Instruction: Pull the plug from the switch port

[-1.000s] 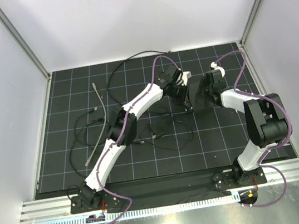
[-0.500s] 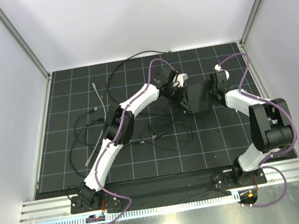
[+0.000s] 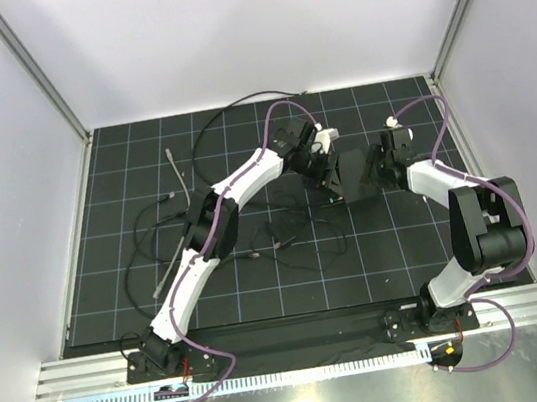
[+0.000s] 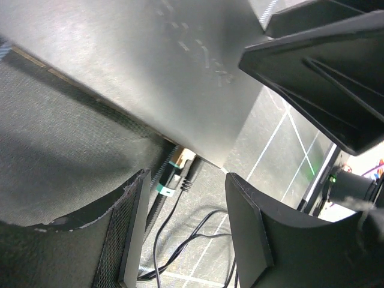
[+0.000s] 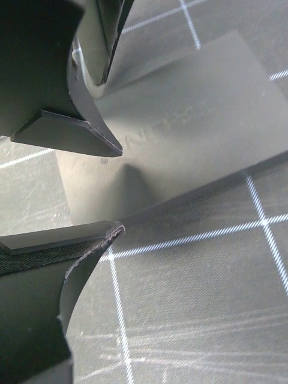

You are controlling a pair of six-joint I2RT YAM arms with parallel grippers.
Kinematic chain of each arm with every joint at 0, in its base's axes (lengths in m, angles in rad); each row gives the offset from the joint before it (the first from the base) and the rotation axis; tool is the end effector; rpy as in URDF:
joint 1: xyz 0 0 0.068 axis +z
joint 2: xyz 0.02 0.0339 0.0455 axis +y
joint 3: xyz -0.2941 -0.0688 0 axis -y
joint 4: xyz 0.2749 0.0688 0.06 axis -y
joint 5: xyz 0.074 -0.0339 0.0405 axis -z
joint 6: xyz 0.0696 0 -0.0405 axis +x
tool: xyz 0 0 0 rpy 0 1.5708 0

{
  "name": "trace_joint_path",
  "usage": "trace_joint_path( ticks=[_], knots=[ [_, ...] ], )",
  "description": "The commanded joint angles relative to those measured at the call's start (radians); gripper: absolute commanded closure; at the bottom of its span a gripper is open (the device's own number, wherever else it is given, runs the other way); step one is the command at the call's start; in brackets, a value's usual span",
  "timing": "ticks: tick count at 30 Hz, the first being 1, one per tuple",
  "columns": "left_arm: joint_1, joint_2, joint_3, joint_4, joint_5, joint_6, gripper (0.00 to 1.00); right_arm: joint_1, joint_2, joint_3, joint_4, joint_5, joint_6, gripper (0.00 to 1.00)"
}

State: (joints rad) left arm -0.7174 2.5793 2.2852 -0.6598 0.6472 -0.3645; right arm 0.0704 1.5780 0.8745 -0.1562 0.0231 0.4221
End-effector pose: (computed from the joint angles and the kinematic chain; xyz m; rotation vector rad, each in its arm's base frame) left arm 0.4428 -0.4420 0.1424 0.7538 2.5929 -1.2124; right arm 0.3635 0.0240 0.1667 0.4371 2.4002 0.1935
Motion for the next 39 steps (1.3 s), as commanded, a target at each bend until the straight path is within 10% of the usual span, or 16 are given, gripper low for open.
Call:
trace_joint_path(
  ticks=[1,39],
  knots=[
    [0.007,-0.013,0.037,0.035,0.081,0.053,0.44,-0.012,-0.039,-0.002,-0.042,-0.002,-0.045,0.45],
    [0.016,0.123,0.062,0.074,0.273,-0.033,0.50,-0.058,0.054,-0.072,-0.017,-0.063,0.158,0.41]
  ],
)
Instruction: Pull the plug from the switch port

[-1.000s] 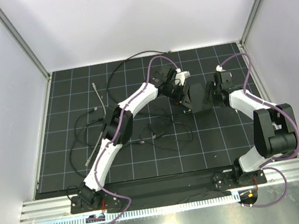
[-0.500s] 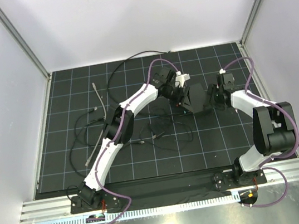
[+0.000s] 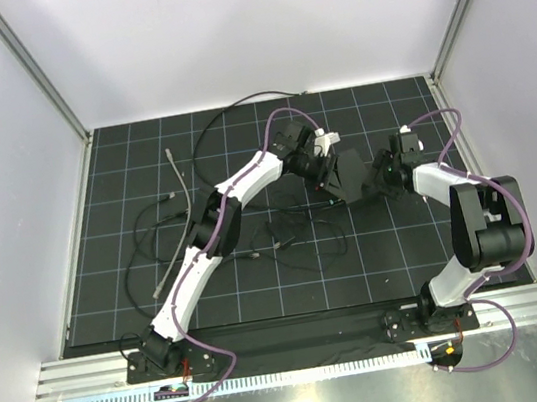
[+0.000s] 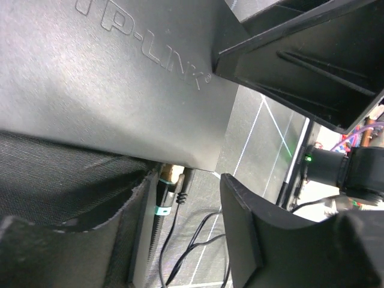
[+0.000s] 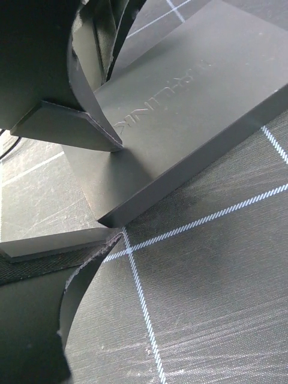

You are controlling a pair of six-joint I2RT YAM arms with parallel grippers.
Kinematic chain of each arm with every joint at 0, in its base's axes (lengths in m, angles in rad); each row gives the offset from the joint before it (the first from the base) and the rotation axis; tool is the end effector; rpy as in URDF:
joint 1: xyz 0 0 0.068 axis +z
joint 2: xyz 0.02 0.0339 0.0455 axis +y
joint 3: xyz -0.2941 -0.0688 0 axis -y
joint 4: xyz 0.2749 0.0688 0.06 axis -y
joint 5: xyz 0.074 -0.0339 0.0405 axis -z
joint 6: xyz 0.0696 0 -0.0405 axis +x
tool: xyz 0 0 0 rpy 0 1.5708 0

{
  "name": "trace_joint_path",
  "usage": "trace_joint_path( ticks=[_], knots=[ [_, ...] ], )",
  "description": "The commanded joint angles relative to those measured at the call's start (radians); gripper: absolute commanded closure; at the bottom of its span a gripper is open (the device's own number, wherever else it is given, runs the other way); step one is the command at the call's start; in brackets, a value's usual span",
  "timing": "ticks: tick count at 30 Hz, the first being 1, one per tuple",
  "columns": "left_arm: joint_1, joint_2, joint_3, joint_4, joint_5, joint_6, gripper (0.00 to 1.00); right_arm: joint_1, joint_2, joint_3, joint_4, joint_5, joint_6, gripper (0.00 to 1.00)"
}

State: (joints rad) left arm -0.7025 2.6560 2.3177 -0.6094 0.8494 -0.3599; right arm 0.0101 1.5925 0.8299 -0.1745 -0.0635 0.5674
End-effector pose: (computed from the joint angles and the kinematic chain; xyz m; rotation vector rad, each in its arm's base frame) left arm 0.4466 -0.4465 0.1187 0.8332 2.5492 -1.4677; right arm 0.3515 0.0080 0.1454 0.6716 2.4433 0.3137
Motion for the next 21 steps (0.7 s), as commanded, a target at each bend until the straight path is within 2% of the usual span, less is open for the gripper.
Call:
trace_joint_path(
  ticks=[1,5,15,21],
  knots=[
    [0.003,0.054,0.031,0.026,0.080,-0.063,0.51,0.002,0.038,-0.026,-0.005,0.030,0.008,0.41],
    [0.015,0.062,0.022,0.054,0.125,-0.112,0.63,0.004,0.040,-0.023,-0.010,0.045,-0.004,0.42],
    [0.023,0.087,0.028,0.066,0.056,-0.227,0.77,0.002,0.044,-0.018,-0.022,0.097,-0.008,0.44],
    [0.020,0.117,0.052,0.063,0.001,-0.301,0.97,0.062,0.049,0.015,-0.060,0.195,-0.004,0.44]
  ],
)
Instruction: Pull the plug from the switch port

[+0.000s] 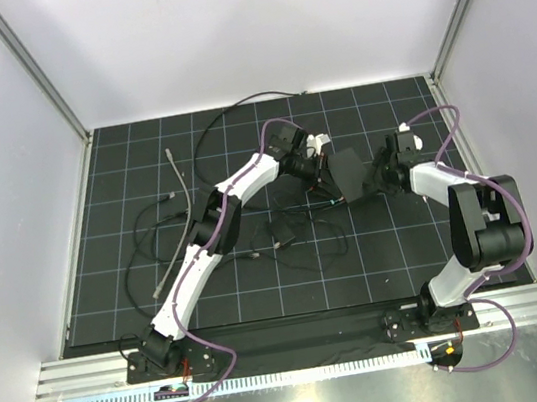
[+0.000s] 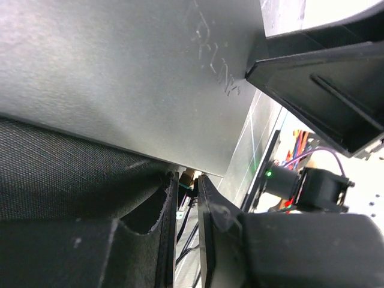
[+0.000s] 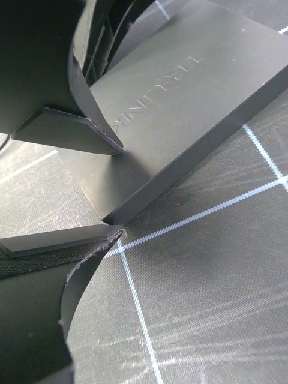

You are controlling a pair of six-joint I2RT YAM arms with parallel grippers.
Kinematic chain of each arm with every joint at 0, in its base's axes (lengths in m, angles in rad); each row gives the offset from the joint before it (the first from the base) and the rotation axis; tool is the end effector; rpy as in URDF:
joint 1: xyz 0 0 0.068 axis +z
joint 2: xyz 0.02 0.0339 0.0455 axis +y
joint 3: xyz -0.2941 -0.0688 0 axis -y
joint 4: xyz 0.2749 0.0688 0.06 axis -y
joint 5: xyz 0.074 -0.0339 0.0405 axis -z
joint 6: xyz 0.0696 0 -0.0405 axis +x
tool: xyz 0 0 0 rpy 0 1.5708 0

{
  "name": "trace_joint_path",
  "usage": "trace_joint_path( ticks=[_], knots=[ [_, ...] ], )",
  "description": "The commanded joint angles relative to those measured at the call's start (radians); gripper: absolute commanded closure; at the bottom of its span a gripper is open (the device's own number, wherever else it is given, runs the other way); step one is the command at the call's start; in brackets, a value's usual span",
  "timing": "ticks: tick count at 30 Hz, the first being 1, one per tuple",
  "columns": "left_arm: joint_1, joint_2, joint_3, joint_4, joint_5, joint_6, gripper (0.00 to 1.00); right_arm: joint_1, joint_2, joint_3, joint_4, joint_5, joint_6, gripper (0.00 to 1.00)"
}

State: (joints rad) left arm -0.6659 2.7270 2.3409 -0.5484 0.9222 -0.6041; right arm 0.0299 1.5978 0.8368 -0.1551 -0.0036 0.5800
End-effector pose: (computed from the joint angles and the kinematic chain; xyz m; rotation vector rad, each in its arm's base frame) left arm 0.4654 -0.4361 0.0907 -0.5114 -2.6158 1.5659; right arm 0.3557 0.0109 0.1475 0.6791 2.4120 0.2598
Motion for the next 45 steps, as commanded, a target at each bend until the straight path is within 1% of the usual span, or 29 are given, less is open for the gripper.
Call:
trace_joint_path(
  ticks=[1,6,9,10,11,13,15,16,19,23,27,32,34,37,43,44,45],
  knots=[
    [-0.017,0.046,0.028,-0.001,-0.082,-0.054,1.00,0.051,0.042,0.015,-0.099,0.151,-0.020,0.44],
    [-0.023,0.030,-0.006,-0.050,-0.131,-0.007,1.00,0.087,-0.010,0.042,-0.132,0.261,-0.049,0.43],
    [-0.023,0.019,0.001,-0.117,-0.172,0.055,1.00,0.093,-0.059,0.067,-0.181,0.315,-0.104,0.39],
    [-0.023,0.010,0.006,-0.142,-0.177,0.072,1.00,0.093,-0.068,0.073,-0.190,0.327,-0.146,0.35],
    [-0.021,0.008,0.005,-0.146,-0.177,0.088,1.00,0.093,-0.081,0.088,-0.199,0.329,-0.173,0.33],
    [-0.021,-0.001,0.001,-0.156,-0.186,0.099,1.00,0.093,-0.104,0.105,-0.213,0.274,-0.259,0.29],
    [-0.023,-0.004,0.005,-0.156,-0.184,0.112,1.00,0.093,-0.119,0.114,-0.212,0.216,-0.295,0.28],
    [-0.023,-0.003,0.008,-0.163,-0.186,0.116,1.00,0.094,-0.140,0.111,-0.193,0.130,-0.311,0.27],
    [-0.024,0.007,0.044,-0.203,-0.189,0.148,1.00,0.107,-0.163,0.079,-0.146,0.025,-0.350,0.25],
    [-0.024,0.017,0.066,-0.238,-0.198,0.181,1.00,0.160,-0.147,0.087,-0.150,-0.060,-0.397,0.25],
    [-0.026,0.022,0.066,-0.263,-0.215,0.205,1.00,0.173,-0.110,0.082,-0.139,-0.085,-0.423,0.25],
    [-0.026,0.034,0.075,-0.285,-0.220,0.221,1.00,0.180,-0.044,0.084,-0.132,-0.073,-0.436,0.26],
    [-0.026,0.037,0.078,-0.286,-0.220,0.221,1.00,0.203,-0.021,0.085,-0.127,-0.056,-0.453,0.26],
    [-0.026,0.039,0.084,-0.288,-0.215,0.222,1.00,0.235,0.000,0.102,-0.150,-0.010,-0.471,0.26],
    [-0.026,0.039,0.094,-0.286,-0.207,0.221,1.00,0.245,0.019,0.119,-0.173,-0.001,-0.470,0.25],
    [-0.026,0.037,0.092,-0.288,-0.206,0.221,1.00,0.248,0.033,0.126,-0.179,0.069,-0.464,0.25],
    [-0.026,0.037,0.092,-0.289,-0.206,0.219,1.00,0.248,0.040,0.133,-0.193,0.092,-0.454,0.25]
  ],
)
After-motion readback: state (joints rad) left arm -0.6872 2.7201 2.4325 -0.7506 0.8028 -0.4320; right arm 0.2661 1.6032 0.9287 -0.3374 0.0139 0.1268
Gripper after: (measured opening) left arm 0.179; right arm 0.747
